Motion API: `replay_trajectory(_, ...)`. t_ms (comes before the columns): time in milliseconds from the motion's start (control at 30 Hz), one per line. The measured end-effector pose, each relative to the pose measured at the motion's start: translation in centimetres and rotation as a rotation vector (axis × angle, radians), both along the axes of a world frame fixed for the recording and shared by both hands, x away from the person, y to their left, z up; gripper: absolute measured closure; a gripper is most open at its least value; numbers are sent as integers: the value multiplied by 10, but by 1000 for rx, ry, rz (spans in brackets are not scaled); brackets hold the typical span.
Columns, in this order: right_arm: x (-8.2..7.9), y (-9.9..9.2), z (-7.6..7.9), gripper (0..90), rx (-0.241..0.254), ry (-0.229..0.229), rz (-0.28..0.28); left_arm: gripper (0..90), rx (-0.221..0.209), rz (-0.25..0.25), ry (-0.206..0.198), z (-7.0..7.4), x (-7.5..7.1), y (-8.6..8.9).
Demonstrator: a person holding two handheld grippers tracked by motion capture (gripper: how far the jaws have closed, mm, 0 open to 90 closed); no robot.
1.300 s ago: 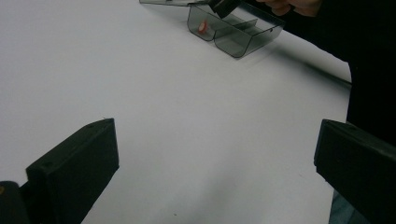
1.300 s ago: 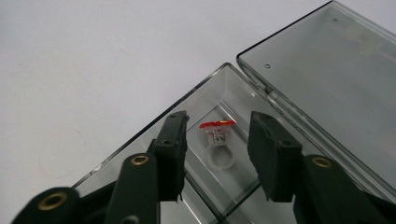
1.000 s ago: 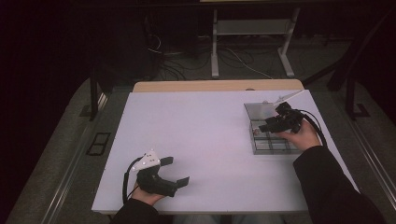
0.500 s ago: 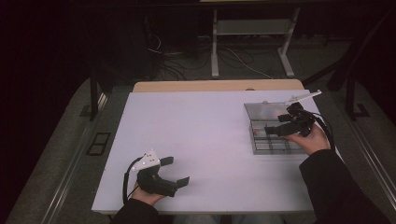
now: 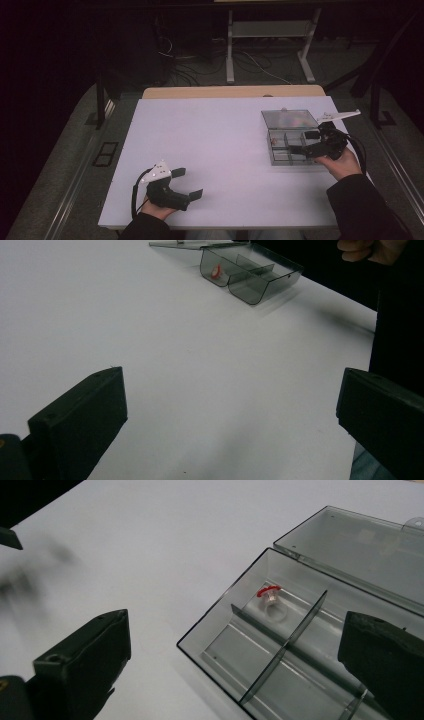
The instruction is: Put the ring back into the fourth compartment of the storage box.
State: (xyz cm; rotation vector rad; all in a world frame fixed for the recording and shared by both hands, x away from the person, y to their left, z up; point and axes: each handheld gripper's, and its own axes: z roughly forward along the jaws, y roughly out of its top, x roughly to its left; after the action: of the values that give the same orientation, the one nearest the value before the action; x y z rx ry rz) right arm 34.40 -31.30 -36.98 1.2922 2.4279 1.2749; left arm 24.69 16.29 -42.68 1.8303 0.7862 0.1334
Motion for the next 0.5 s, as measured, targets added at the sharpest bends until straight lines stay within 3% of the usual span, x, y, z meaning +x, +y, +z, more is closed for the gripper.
replay_trajectory(500,-43,10,-18,0,37,-63,44,0,0,2,1,0,0,0)
